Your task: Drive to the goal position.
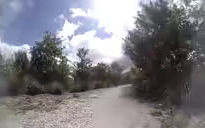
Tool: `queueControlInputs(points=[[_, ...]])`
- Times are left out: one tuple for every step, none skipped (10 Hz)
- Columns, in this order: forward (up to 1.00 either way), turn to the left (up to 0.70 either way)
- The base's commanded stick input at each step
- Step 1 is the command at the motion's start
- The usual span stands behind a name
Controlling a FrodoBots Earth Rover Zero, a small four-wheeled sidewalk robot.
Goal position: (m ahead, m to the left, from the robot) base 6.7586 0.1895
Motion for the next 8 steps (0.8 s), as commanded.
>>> queueControlInputs(points=[[0.7,0.0],[0.7,0.0],[0.7,0.0],[0.7,0.0],[0.7,0.0],[0.7,0.0],[0.7,0.0],[0.7,0.0]])
